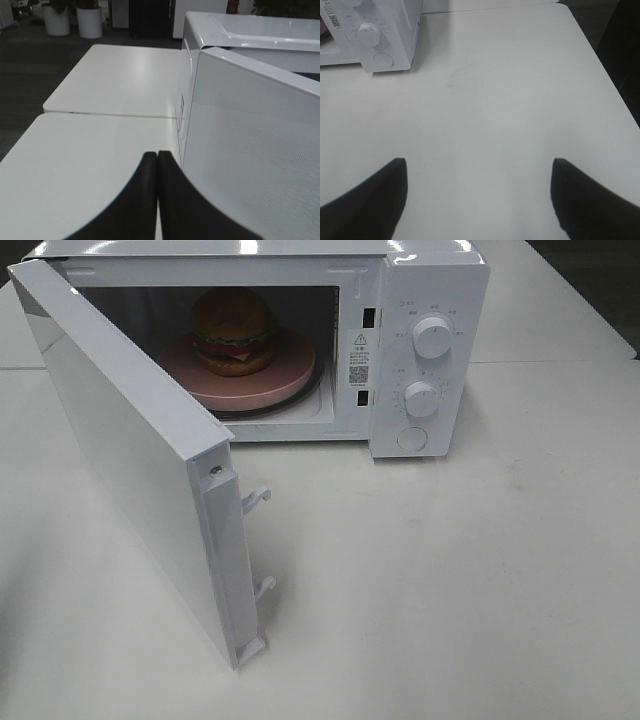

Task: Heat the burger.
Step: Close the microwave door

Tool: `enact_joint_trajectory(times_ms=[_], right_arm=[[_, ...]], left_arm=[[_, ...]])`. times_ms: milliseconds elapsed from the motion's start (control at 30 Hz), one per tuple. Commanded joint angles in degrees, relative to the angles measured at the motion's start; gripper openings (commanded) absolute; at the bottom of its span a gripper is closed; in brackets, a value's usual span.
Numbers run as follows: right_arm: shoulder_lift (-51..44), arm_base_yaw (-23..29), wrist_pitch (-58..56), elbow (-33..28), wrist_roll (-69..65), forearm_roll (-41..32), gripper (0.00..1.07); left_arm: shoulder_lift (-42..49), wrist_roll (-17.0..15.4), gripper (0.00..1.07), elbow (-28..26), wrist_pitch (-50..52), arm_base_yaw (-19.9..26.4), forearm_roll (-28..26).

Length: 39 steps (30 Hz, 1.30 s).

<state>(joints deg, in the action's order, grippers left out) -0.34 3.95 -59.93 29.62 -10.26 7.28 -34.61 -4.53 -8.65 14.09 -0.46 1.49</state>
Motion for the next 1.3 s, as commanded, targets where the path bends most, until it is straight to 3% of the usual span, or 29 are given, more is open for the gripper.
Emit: enact_joint_trajectory(times_ms=[33,133,200,300,333,500,600,733,833,900,1100,1200,1267,1300], right_arm=[[-1.4,-0.3,0.4,-0.1,-0.2,0.2,0.75],[-1.4,-0.3,0.4,-0.1,-0.2,0.2,0.75],[-1.4,-0.3,0.4,-0.1,-0.2,0.2,0.75],[-1.4,-0.3,0.4,-0.1,-0.2,0.2,0.75],[-1.4,-0.3,0.4,-0.1,-0.2,0.2,0.75],[-1.4,-0.3,0.4,-0.1,-0.2,0.2,0.75],[-1.4,-0.3,0.4,-0.1,-0.2,0.2,0.75],[-1.4,-0.3,0.4,-0.1,-0.2,0.2,0.75],[-1.4,-0.3,0.4,-0.1,-0.2,0.2,0.75],[-1.4,-0.3,0.4,-0.1,-0.2,0.2,0.75],[-1.4,-0.3,0.4,-0.1,-0.2,0.2,0.75],[-1.4,-0.3,0.4,-0.1,-0.2,0.2,0.75],[-1.4,-0.3,0.4,-0.1,-0.2,0.2,0.75],[-1.4,-0.3,0.4,-0.1,-0.2,0.2,0.75]], left_arm=[[-3.5,-0.7,0.0,0.9,8.7,-0.1,1.7],[-8.7,-3.6,0.0,0.9,13.3,-0.1,5.6],[-15.8,-10.5,0.0,0.9,20.5,-0.1,12.3],[-17.5,-11.9,0.0,0.9,22.4,-0.1,14.6],[-20.9,-13.9,0.0,0.8,26.1,-0.1,18.5],[-28.2,-16.6,0.0,-0.4,32.3,-0.2,25.5],[-31.9,-17.8,0.0,-2.0,32.3,-1.7,26.5],[-37.0,-17.4,0.0,-3.8,32.0,-7.8,25.4],[-38.2,-16.9,0.0,-4.0,32.0,-9.1,24.5],[-42.6,-14.1,0.0,-4.7,32.4,-13.4,18.4],[-47.6,-9.1,0.0,-7.3,32.5,-20.0,11.3],[-48.4,-8.5,0.0,-8.0,32.5,-21.2,10.0],[-50.9,-7.4,0.0,-10.4,32.5,-25.6,4.5],[-50.9,-7.4,0.0,-10.4,32.5,-25.6,4.5]])
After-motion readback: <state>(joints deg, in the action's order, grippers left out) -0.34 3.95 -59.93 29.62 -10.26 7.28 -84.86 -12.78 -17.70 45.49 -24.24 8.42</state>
